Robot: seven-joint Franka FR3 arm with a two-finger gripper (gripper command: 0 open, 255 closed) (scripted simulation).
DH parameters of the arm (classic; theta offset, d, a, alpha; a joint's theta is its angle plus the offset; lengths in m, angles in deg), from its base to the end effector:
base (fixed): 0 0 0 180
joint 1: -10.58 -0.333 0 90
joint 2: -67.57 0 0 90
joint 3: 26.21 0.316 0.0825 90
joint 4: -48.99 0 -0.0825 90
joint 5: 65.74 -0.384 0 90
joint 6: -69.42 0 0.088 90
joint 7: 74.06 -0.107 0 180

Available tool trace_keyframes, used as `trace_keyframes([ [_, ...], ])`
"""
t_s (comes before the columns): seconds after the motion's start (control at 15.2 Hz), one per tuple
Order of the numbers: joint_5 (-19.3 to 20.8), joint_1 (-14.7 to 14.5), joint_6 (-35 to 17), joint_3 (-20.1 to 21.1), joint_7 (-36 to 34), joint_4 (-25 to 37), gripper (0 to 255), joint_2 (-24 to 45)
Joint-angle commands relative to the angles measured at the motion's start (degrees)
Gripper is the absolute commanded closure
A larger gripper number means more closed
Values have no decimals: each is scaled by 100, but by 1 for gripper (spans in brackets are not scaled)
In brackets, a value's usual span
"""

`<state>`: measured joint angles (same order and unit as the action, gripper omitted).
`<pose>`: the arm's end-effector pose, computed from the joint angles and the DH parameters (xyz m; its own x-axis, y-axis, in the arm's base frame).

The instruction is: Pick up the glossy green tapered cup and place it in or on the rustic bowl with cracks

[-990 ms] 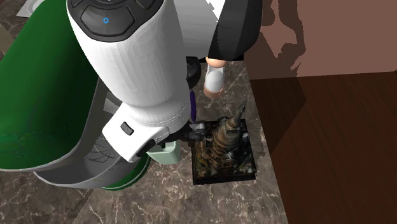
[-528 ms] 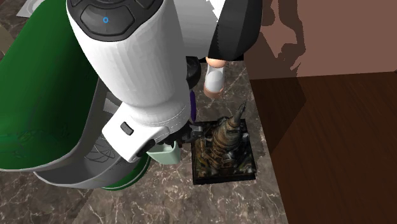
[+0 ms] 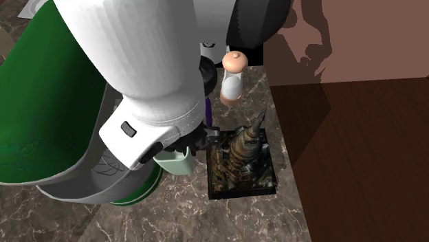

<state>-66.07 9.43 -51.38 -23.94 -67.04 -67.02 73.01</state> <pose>0.5685 0.0339 0.4018 0.9839 0.1782 -0.0101 0.1781 -0.9840 -0.0100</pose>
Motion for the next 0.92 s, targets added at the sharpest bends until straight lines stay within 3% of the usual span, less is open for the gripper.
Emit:
trace_keyframes([
  [0.0, -2, 2, 136, -1, 3, 85, 255, -50],
  [0.86, -11, 4, 1092, -2, 4, 765, 255, -326],
])
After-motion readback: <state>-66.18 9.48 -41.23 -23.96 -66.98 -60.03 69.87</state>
